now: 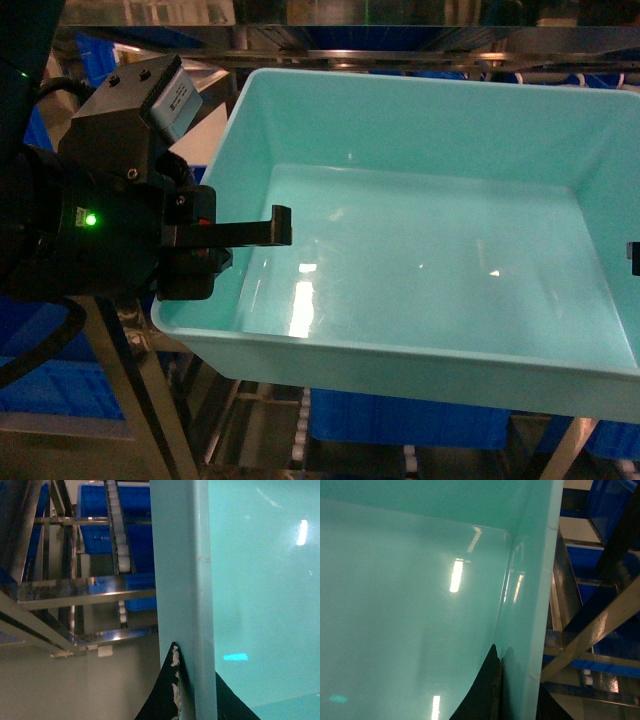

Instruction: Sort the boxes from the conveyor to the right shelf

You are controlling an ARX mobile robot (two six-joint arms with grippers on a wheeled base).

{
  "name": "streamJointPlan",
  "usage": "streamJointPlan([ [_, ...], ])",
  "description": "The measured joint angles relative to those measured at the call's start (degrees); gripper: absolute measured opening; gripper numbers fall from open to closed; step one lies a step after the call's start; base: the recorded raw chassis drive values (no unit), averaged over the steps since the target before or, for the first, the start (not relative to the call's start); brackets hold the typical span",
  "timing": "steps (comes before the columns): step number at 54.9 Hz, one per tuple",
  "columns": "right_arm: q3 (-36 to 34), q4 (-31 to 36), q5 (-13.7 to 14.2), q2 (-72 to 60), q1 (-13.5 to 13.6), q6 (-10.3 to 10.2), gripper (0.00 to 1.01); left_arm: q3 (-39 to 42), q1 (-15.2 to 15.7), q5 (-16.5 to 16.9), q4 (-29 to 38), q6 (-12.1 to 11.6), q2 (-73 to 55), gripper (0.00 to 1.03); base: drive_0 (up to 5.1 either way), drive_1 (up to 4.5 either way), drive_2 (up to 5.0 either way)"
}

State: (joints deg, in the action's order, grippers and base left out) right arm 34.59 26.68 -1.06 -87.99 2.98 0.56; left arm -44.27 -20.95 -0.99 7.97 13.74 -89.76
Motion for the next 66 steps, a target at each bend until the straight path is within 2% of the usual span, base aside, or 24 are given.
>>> streamJointPlan([
  [11, 0.1, 0.3, 0.0, 0.0, 0.0, 0.0, 0.02, 0.0, 0.0, 0.1, 0.4, 0.0, 0.0, 0.02, 0.0, 3.62, -3.6],
  [26, 0.1, -0.7, -0.1, 0.0, 0.0, 0.0, 0.02, 0.0, 0.0, 0.0, -0.1, -0.1, 0.0, 0.02, 0.0, 0.0, 0.0],
  [36, 0.1, -0.4, -2.0, -2.5, 0.0, -0.5, 0.02, 0.0, 0.0, 0.0, -1.1, 0.0, -1.2, 0.02, 0.0, 0.0, 0.0],
  [47, 0.2, -0.4, -2.3, -6.6, 0.9, 0.6, 0.02, -0.4, 0.4, 1.7, -2.4, 1.3, -5.7, 0.02, 0.0, 0.0, 0.0],
  [58, 4.9, -1.3, -1.9, -15.0, 1.2, 1.9, 0.02, -3.1, 1.1, 3.7, -1.4, 1.3, -13.9, 0.02, 0.0, 0.0, 0.0],
  [66, 9.8, -2.7, -1.4, -20.3, 1.3, 2.7, 0.02, -8.3, 1.7, 4.5, -2.7, -0.4, -19.8, 0.02, 0.0, 0.0, 0.0],
])
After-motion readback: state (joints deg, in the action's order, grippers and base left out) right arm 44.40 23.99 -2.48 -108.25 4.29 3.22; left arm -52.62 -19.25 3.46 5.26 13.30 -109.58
